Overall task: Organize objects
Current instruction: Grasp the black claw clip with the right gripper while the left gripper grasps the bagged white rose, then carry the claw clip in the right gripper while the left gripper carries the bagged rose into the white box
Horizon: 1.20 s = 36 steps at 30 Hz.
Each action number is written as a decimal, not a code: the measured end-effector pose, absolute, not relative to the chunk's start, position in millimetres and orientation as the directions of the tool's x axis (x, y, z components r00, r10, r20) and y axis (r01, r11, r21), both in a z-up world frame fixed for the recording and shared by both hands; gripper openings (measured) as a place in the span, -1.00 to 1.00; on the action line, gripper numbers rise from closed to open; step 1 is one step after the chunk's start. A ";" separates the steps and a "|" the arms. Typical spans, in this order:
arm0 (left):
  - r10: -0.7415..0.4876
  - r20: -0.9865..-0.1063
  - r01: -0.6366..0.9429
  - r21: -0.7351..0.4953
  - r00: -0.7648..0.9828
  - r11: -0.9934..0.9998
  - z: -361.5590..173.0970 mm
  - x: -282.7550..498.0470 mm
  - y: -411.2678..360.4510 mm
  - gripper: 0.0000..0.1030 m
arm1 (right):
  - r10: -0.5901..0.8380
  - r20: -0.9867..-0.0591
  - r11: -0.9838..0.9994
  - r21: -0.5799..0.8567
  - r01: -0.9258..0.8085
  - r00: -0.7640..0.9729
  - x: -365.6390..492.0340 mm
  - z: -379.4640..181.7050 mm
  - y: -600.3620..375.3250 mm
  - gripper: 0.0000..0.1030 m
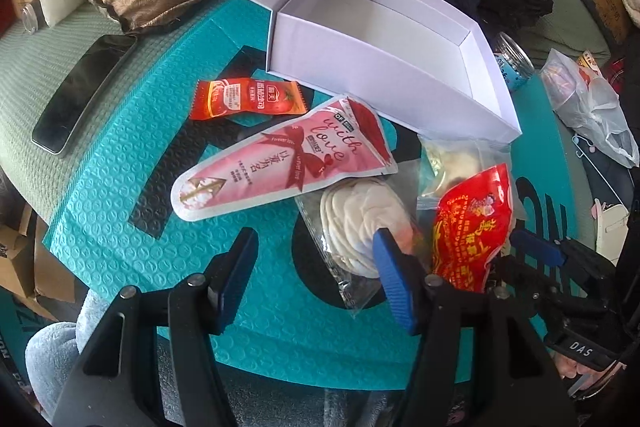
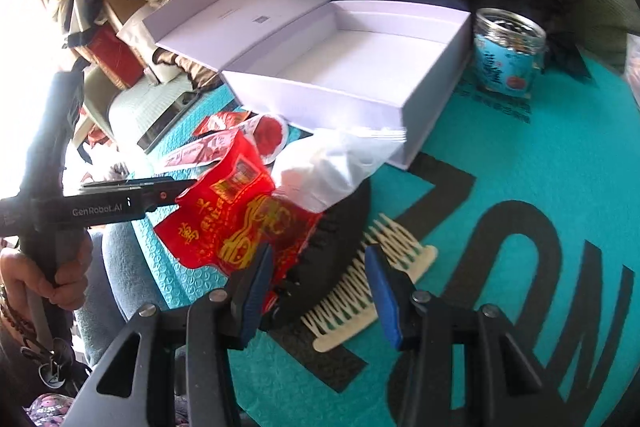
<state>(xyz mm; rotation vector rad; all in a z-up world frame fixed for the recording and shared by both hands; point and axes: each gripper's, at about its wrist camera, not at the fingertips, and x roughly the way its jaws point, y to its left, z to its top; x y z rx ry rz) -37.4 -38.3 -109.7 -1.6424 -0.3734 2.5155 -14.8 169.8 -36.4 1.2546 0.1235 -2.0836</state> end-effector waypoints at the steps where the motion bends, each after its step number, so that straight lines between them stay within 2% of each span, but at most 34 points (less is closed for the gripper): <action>1: 0.242 -0.882 0.037 -0.280 -0.404 -0.959 -110.8 -33.9 -43.9 0.28 | -0.500 -0.816 -0.756 0.246 0.607 -0.291 -13.9 -39.1 165.6 -0.08; 5: 0.303 -0.869 0.036 -0.344 -0.390 -0.938 -122.2 -44.1 -39.8 0.40 | -0.463 -0.834 -0.761 0.201 0.617 -0.299 -14.5 -48.3 151.9 -0.08; 9: 0.303 -0.865 -0.040 -0.314 -0.400 -0.949 -124.6 -52.0 -23.4 0.65 | -0.473 -0.843 -0.761 0.244 0.601 -0.256 -24.8 -57.2 149.4 -0.07; 11: 0.314 -0.850 -0.070 -0.315 -0.424 -0.947 -124.0 -53.5 -17.8 0.65 | -0.463 -0.849 -0.752 0.225 0.620 -0.253 -25.4 -57.9 145.9 -0.07; 12: 0.326 -0.844 -0.069 -0.329 -0.426 -0.942 -124.5 -54.8 -19.3 0.58 | -0.453 -0.854 -0.748 0.208 0.631 -0.256 -24.4 -58.0 144.2 -0.07; 14: 0.358 -0.832 -0.064 -0.366 -0.423 -0.928 -124.1 -56.0 -25.6 0.29 | -0.450 -0.855 -0.745 0.201 0.636 -0.258 -23.9 -58.0 143.7 -0.07; 15: 0.358 -0.831 -0.049 -0.374 -0.427 -0.926 -123.5 -55.3 -30.3 0.06 | -0.456 -0.853 -0.742 0.207 0.638 -0.253 -23.9 -57.8 143.9 -0.13; 16: 0.355 -0.831 -0.029 -0.380 -0.429 -0.924 -123.5 -54.4 -35.8 -0.18 | -0.455 -0.854 -0.739 0.204 0.642 -0.252 -23.3 -57.7 143.9 -0.28; 19: 0.360 -0.828 0.011 -0.403 -0.430 -0.915 -124.9 -49.9 -49.7 -0.38 | -0.451 -0.852 -0.742 0.193 0.642 -0.266 -23.1 -55.8 143.7 -0.33; 26: 0.227 -0.826 -0.021 -0.253 -0.516 -0.967 -98.5 -28.3 -45.6 -0.51 | -0.461 -0.836 -0.757 0.195 0.624 -0.298 -18.6 -48.0 152.6 -0.45; 36: 0.183 -0.800 0.032 -0.244 -0.572 -0.969 -57.4 -0.9 -45.7 -0.61 | -0.501 -0.803 -0.751 0.218 0.624 -0.322 -15.3 -28.1 166.6 -0.46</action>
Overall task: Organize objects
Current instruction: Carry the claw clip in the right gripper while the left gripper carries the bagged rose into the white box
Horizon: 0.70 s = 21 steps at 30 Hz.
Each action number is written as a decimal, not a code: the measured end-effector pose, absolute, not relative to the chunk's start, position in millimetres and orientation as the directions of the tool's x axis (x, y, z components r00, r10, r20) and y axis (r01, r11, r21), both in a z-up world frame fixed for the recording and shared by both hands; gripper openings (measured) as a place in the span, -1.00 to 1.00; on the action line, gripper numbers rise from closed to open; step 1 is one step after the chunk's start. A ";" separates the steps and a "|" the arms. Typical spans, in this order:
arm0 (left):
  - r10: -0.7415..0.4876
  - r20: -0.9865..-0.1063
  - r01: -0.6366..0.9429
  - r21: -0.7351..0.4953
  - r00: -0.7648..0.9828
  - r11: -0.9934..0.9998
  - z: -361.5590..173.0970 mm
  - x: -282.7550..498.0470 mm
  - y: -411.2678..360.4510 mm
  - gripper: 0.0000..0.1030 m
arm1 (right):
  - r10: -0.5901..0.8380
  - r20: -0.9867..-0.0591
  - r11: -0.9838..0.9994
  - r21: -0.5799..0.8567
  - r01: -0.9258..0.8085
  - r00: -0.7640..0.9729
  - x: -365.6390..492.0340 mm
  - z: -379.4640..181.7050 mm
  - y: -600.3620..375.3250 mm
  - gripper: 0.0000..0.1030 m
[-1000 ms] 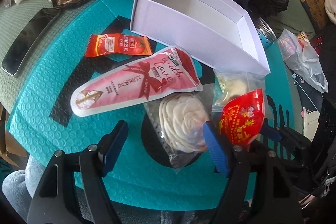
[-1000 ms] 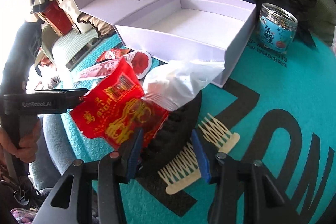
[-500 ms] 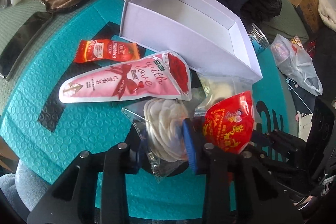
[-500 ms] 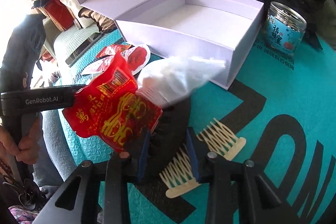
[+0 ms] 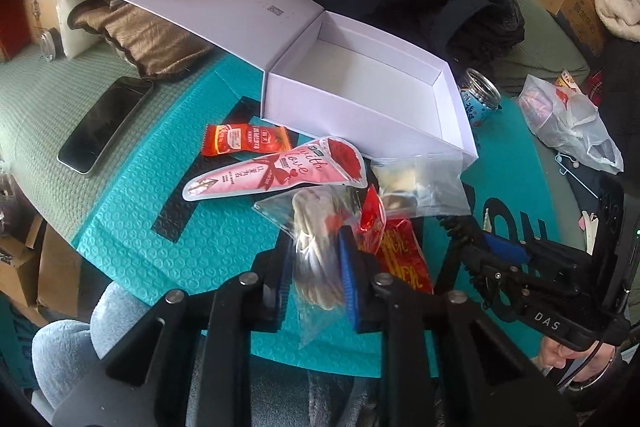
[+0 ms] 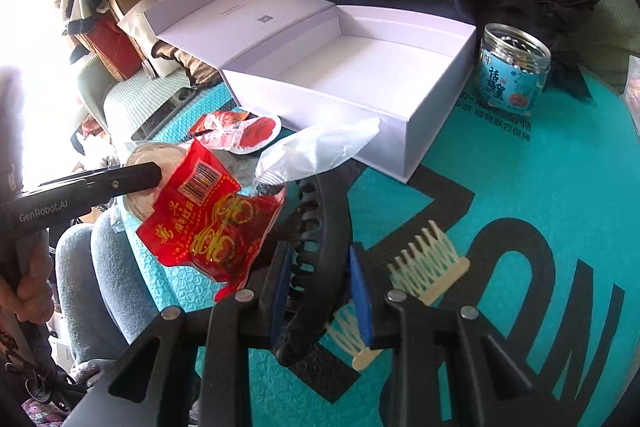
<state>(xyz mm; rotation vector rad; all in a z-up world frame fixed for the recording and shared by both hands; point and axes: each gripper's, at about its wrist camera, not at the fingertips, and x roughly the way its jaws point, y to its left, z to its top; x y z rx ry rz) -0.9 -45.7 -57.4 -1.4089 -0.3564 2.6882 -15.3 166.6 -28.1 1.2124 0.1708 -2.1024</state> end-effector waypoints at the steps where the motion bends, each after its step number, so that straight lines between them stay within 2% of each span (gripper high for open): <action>1: 0.175 -0.797 0.037 -0.240 -0.578 -0.970 -53.9 2.7 -47.4 -0.61 | -0.514 -0.798 -0.746 0.235 0.623 -0.315 -15.4 -26.5 167.5 -0.46; 10: 0.128 -0.768 0.067 -0.218 -0.628 -0.974 -24.0 25.8 -52.9 -0.63 | -0.564 -0.765 -0.730 0.285 0.621 -0.312 -10.4 -12.3 171.7 -0.46; 21: 0.088 -0.733 0.081 -0.192 -0.674 -0.978 2.5 56.2 -43.5 -0.64 | -0.575 -0.731 -0.723 0.245 0.647 -0.366 11.0 5.9 186.0 -0.46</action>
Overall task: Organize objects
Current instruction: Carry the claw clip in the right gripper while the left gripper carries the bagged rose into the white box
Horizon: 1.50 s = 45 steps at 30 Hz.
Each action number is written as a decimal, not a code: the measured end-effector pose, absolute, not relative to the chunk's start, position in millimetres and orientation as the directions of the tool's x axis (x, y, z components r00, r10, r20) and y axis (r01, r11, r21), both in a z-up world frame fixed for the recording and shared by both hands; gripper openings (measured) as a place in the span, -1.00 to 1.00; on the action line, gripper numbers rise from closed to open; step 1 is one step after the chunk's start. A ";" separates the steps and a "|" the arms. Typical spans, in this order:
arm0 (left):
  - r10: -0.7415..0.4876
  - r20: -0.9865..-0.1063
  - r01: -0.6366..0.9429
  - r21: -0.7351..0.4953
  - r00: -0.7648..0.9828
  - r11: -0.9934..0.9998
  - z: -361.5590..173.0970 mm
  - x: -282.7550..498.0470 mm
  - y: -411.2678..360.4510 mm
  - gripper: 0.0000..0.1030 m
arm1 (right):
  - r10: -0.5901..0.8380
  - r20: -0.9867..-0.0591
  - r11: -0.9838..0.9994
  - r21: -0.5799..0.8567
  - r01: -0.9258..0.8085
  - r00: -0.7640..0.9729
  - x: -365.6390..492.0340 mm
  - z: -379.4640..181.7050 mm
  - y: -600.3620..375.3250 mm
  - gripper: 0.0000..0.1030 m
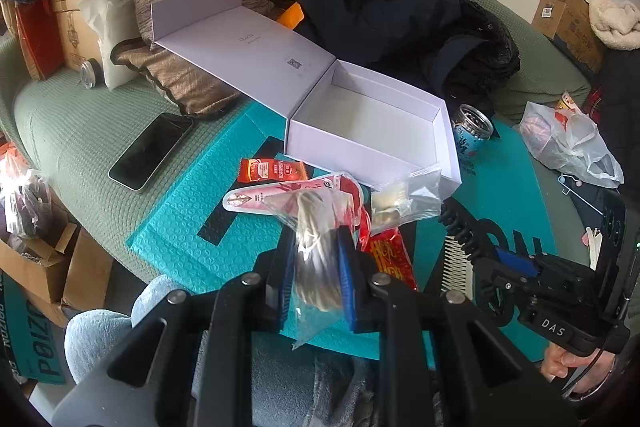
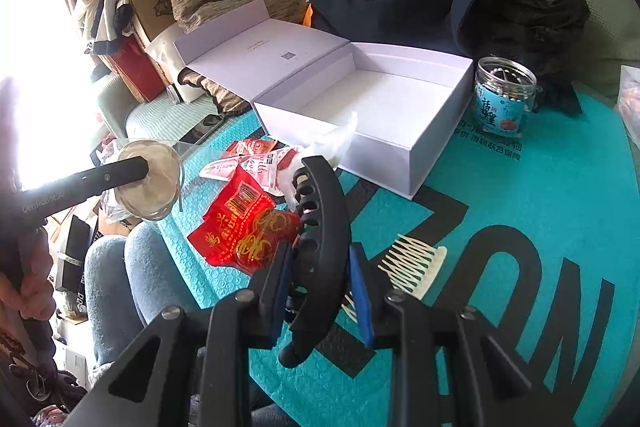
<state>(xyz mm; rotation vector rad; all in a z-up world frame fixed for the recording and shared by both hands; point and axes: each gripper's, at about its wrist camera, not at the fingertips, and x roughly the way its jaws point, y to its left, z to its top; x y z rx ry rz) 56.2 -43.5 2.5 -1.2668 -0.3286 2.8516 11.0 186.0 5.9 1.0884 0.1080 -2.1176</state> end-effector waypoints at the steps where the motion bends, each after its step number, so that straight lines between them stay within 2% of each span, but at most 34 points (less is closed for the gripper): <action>1: 0.086 -0.731 0.080 -0.190 -0.677 -0.978 4.0 59.5 -41.9 -0.64 | -0.576 -0.729 -0.723 0.243 0.647 -0.370 13.2 7.5 188.3 -0.46; 21: 0.068 -0.699 0.061 -0.158 -0.712 -0.986 31.5 82.6 -16.7 -0.73 | -0.631 -0.661 -0.690 0.240 0.683 -0.405 38.6 34.4 204.7 -0.46; 32: 0.057 -0.684 0.049 -0.135 -0.727 -0.990 59.8 54.0 -21.6 -0.73 | -0.642 -0.651 -0.682 0.241 0.691 -0.406 17.4 47.2 191.5 -0.46; 45: 0.119 -0.685 -0.021 -0.150 -0.719 -0.988 71.4 -25.2 -13.4 -0.73 | -0.633 -0.645 -0.687 0.215 0.694 -0.427 -29.3 58.9 173.3 -0.46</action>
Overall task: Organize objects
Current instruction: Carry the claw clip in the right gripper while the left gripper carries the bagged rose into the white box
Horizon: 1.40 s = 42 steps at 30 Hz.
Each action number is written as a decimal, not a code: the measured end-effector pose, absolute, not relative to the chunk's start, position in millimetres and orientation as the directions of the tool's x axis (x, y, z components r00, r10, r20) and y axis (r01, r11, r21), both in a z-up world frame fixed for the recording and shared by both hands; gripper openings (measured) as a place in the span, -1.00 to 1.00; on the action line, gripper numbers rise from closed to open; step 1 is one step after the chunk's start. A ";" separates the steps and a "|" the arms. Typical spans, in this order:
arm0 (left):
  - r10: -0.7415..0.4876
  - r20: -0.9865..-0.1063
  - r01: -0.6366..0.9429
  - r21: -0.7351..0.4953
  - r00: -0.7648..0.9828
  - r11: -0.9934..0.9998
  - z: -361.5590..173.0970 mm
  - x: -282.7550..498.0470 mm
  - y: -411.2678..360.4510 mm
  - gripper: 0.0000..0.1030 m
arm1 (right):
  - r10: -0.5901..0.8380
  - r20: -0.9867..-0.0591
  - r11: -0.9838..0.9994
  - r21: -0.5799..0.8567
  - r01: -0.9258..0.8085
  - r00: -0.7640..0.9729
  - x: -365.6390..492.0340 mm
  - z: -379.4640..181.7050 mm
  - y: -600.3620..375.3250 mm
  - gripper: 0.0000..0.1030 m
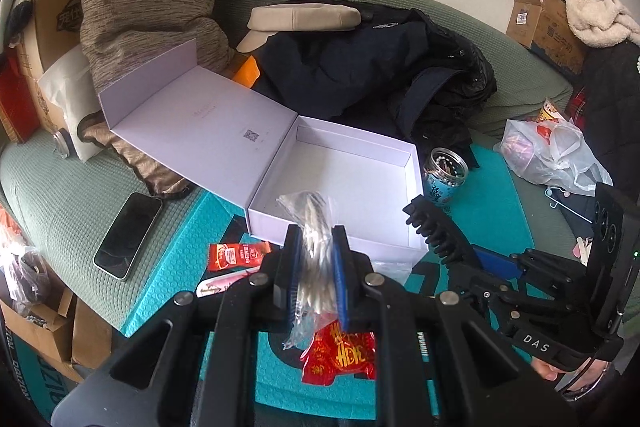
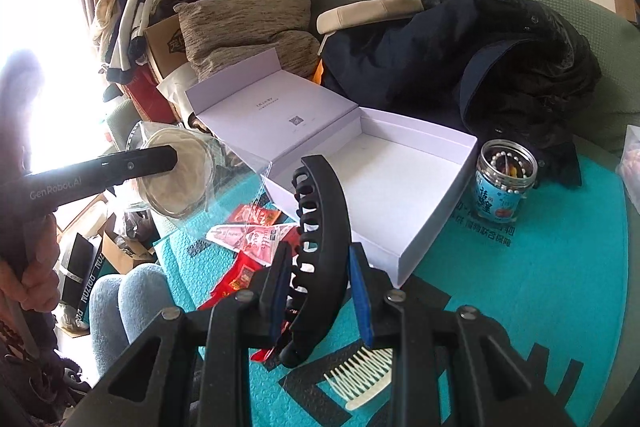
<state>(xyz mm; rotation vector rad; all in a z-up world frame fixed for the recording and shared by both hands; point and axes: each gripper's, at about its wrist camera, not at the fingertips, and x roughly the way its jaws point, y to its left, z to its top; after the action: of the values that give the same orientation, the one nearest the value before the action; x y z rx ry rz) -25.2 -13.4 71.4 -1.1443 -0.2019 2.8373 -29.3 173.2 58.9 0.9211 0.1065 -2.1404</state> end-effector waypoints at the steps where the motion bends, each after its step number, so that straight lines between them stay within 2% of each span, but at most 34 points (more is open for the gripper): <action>1: 0.121 -0.686 -0.025 -0.147 -0.717 -0.989 70.7 -32.5 -11.9 -0.73 | -0.633 -0.645 -0.688 0.215 0.693 -0.428 -34.8 58.7 172.3 -0.46; 23: 0.174 -0.718 -0.124 -0.123 -0.674 -0.985 40.2 -192.2 9.7 -0.73 | -0.612 -0.644 -0.708 0.187 0.681 -0.459 -138.1 46.4 129.5 -0.46; 31: 0.161 -0.727 -0.112 -0.117 -0.667 -0.987 18.5 -236.0 -0.5 -0.73 | -0.584 -0.670 -0.731 0.188 0.656 -0.459 -163.4 27.6 113.2 -0.46; 42: 0.153 -0.780 -0.129 -0.093 -0.607 -0.987 -21.8 -290.2 1.1 -0.73 | -0.503 -0.717 -0.759 0.099 0.644 -0.483 -202.9 3.6 93.2 -0.46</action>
<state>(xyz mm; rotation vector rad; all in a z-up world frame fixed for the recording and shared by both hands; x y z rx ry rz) -290.2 1.1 -21.8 -1.3063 -0.0406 2.6829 -202.9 93.2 3.6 0.9984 0.2394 -2.2338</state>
